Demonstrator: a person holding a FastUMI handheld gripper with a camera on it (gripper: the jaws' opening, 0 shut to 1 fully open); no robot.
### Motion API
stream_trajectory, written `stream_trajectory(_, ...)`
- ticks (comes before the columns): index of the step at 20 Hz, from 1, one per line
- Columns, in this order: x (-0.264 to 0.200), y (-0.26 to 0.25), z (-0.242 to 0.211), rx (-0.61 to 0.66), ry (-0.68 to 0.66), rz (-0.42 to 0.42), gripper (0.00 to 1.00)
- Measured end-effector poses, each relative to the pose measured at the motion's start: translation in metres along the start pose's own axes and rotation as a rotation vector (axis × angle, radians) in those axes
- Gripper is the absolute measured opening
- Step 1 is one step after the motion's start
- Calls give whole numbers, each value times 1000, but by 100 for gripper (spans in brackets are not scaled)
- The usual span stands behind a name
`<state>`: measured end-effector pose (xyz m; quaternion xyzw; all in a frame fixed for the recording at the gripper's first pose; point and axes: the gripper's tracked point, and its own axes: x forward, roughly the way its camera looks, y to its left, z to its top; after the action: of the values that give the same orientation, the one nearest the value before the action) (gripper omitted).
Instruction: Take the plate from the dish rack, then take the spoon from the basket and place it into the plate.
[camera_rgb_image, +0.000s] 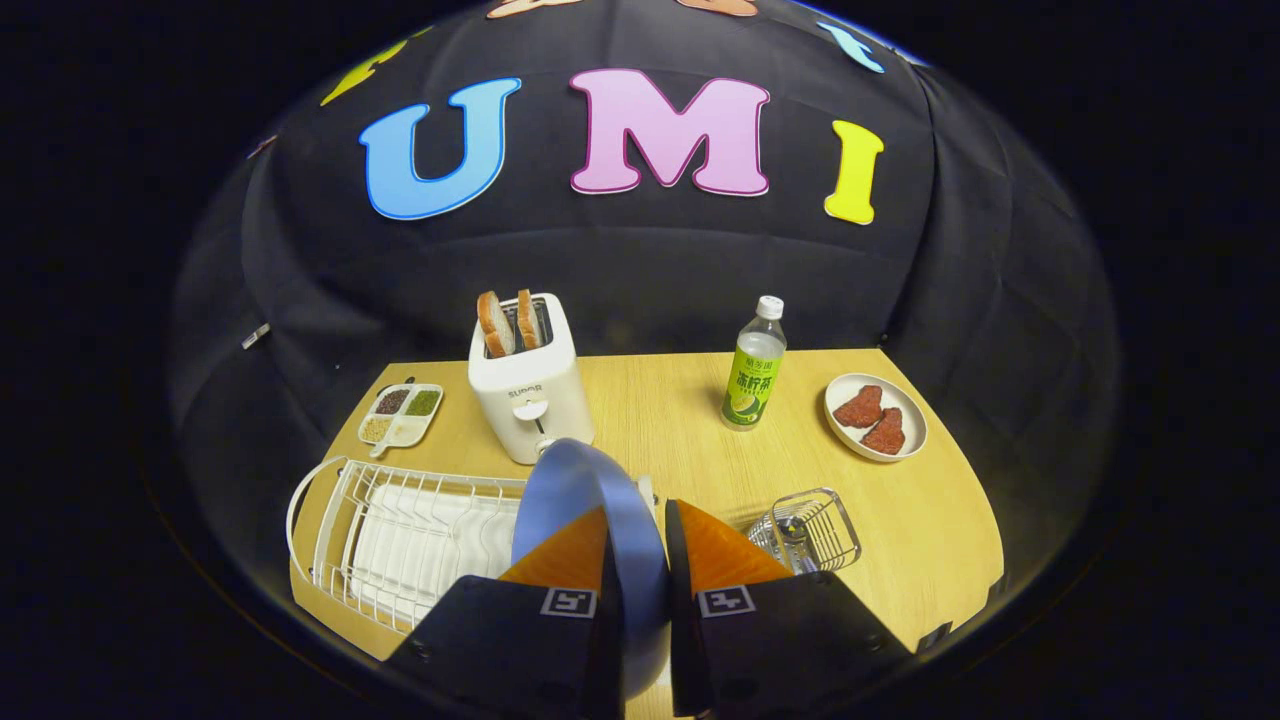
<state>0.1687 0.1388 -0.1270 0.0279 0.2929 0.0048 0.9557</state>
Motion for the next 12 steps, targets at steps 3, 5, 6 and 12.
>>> stream_trajectory(3, -22, -15, 13, 46, -19, 52, 22)
stream_trajectory(5, -41, -31, 20, 68, -30, 87, 22)
stream_trajectory(6, -53, -42, 22, 85, -32, 100, 22)
stream_trajectory(12, -114, -124, 10, 185, -38, 127, 22)
